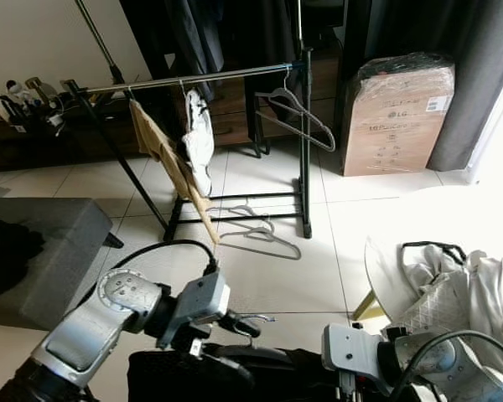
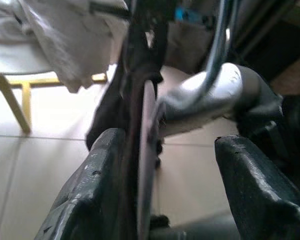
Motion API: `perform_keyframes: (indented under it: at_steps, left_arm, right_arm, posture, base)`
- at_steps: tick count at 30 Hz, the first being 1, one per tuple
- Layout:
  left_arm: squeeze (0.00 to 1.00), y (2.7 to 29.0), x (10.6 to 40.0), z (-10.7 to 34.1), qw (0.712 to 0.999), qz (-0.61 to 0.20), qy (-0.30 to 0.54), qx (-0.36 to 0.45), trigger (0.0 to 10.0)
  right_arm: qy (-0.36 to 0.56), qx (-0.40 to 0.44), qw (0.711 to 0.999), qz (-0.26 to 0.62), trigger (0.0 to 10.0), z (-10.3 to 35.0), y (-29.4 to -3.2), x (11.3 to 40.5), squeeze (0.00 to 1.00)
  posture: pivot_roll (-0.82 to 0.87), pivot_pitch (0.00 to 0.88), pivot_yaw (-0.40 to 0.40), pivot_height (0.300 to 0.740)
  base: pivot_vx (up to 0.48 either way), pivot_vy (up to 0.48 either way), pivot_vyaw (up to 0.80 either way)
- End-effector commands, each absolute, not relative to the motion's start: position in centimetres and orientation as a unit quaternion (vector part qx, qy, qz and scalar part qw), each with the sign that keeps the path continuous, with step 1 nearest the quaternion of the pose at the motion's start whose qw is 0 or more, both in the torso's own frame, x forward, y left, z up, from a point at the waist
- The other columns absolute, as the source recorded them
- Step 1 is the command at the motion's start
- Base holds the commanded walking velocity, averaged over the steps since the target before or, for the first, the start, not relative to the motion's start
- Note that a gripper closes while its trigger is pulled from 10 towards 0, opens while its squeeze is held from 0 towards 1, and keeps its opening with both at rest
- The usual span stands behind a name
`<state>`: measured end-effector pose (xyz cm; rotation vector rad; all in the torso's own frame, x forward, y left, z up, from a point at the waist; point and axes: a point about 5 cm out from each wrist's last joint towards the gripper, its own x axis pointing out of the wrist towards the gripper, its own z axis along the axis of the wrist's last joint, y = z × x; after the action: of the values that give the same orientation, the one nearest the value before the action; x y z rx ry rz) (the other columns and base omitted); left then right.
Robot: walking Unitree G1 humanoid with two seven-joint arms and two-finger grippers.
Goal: Hang hanger
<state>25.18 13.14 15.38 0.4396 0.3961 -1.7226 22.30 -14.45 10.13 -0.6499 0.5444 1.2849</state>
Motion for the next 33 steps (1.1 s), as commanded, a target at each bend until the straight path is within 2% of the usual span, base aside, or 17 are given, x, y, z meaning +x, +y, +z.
perform_keyframes:
  at_steps: [1,12,20,23,29,33]
  left_arm:
    - [0.0,13.6,25.6,16.4,0.598,-0.748,0.171,0.233,10.0]
    - [0.0,12.8,25.5,16.4,0.588,-0.759,0.161,0.23,10.0]
    - [0.0,11.8,24.5,15.5,0.55,-0.785,0.174,0.225,10.0]
    - [0.0,11.6,24.3,14.7,0.545,-0.784,0.185,0.231,10.0]
    - [0.0,12.0,24.5,13.4,0.549,-0.765,0.216,0.26,10.0]
    - [0.0,12.2,24.9,12.7,0.564,-0.745,0.229,0.271,10.0]
  right_arm:
    - [0.209,-0.295,0.711,0.603,0.0,11.1,-13.2,22.1,0.0]
    - [0.208,-0.293,0.712,0.603,0.0,11.0,-13.0,22.1,0.0]
    - [0.205,-0.297,0.712,0.602,0.0,11.1,-13.0,22.1,0.0]
    - [0.203,-0.298,0.713,0.601,0.0,11.3,-13.0,22.2,0.0]
    - [0.203,-0.298,0.714,0.601,0.0,11.3,-12.9,22.2,0.0]
    - [0.202,-0.299,0.714,0.6,0.0,11.3,-12.9,22.3,0.0]
  posture:
    - [-0.19,0.139,0.168,0.74]
    - [-0.19,0.138,0.172,0.74]
    - [-0.2,0.138,0.175,0.74]
    - [-0.2,0.137,0.177,0.74]
    - [-0.2,0.137,0.178,0.74]
    - [-0.2,0.135,0.181,0.74]
  base:
    - [0.0,0.0,0.0]
    - [0.0,0.0,0.0]
    - [0.0,0.0,0.0]
    - [0.0,0.0,0.0]
    - [0.0,0.0,0.0]
    - [0.0,0.0,0.0]
